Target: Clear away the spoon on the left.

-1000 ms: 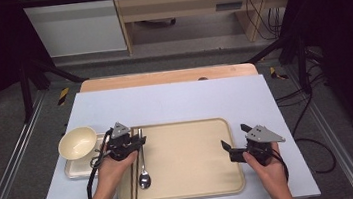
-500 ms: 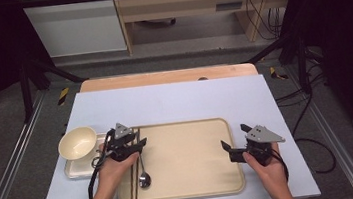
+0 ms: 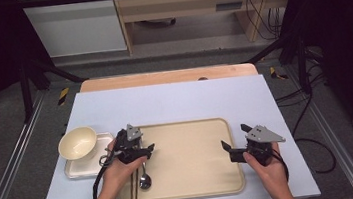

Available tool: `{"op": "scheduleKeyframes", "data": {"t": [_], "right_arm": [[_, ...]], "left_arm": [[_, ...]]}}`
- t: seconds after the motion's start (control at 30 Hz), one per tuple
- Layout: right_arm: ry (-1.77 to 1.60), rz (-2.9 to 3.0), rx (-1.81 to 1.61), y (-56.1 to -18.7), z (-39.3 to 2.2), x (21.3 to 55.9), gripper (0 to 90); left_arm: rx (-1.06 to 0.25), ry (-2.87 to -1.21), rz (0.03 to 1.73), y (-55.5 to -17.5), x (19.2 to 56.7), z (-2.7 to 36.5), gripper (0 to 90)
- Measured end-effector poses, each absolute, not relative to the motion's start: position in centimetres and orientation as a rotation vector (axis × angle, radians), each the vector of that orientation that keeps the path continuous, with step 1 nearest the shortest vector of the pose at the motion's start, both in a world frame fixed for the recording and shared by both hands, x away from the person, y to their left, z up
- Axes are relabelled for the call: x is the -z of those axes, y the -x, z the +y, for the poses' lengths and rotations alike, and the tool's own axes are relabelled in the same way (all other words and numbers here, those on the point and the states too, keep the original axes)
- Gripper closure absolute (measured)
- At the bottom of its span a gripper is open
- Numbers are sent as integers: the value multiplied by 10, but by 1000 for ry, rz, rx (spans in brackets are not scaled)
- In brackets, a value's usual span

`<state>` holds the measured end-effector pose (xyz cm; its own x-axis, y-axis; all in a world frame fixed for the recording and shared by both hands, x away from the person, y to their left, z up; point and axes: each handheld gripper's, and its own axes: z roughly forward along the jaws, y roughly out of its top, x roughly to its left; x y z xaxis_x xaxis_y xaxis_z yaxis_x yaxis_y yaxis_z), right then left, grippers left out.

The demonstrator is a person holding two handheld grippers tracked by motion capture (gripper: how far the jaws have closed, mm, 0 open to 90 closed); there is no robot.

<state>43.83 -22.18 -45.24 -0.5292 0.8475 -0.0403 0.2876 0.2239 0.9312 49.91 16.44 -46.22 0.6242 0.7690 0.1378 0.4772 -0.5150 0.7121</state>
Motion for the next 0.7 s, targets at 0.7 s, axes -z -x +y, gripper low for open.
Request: {"op": "scheduleKeyframes", "data": {"t": [0.7], "right_arm": [[-1038, 1947, -1294, -439, -220, 453, 95]], "left_arm": [[-574, -2118, 967, -488, 450, 172, 188]]}}
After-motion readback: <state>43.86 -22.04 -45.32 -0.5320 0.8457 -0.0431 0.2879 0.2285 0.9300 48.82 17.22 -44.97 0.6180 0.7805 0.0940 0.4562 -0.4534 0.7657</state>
